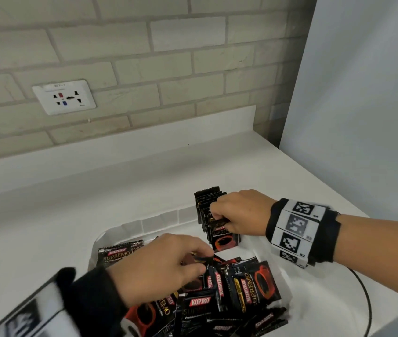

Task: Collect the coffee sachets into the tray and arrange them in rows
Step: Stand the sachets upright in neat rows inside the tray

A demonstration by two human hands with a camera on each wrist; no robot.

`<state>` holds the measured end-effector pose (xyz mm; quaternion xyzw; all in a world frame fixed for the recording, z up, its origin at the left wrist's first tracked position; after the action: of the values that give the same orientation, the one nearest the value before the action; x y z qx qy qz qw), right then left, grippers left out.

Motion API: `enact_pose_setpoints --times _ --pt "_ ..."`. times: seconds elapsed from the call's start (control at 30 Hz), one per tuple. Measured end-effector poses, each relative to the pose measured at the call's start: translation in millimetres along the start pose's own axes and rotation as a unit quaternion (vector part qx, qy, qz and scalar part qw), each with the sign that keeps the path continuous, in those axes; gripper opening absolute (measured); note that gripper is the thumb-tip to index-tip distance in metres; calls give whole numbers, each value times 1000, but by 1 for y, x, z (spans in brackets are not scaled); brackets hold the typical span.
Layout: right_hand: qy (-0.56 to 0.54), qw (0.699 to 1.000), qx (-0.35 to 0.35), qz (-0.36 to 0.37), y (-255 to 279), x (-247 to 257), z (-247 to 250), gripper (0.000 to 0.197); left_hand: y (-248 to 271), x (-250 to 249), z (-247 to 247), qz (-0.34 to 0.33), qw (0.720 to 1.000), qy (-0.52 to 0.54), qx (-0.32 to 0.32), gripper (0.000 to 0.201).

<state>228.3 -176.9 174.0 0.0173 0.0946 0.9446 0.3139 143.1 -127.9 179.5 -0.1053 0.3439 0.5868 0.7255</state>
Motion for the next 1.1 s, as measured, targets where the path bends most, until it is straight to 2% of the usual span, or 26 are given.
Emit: enact_pose_setpoints --times 0.1,0.23,0.5,0.6,0.7,0.83,1.0,1.1 --pt "13 1000 -7 -1 3 0 0 22 -21 -5 -23 -10 995 -36 88 33" --pt "5 1000 -15 -6 7 -3 3 27 -44 0 -44 -16 985 -72 158 39" --pt "-75 992 -84 -64 22 -30 34 29 -57 10 -52 9 982 -71 176 38" --pt "-171 976 -84 -108 29 -48 32 26 -53 5 -47 9 985 -66 159 40" --pt "-355 916 -85 -169 36 -69 22 29 -50 11 -34 34 993 -27 108 33" --pt "-525 828 -9 -194 41 -66 -4 46 -48 28 -13 80 996 39 23 5" --pt "-664 722 40 -188 34 -44 -17 59 -50 30 -17 108 989 91 47 14" --pt "-704 685 45 -185 29 -38 -23 65 -55 25 -23 95 986 129 57 18"
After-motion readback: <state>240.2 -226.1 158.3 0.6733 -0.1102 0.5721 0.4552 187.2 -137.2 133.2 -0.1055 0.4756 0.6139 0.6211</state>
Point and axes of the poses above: each hand's wrist, its own y-axis away from the middle knuckle, its own z-axis out of the back of the hand, x = y × z, the point moved 10 cm from there along -y, towards the middle knuckle, and after that the axes turned 4 degrees about -z, right-handed, at the moved point
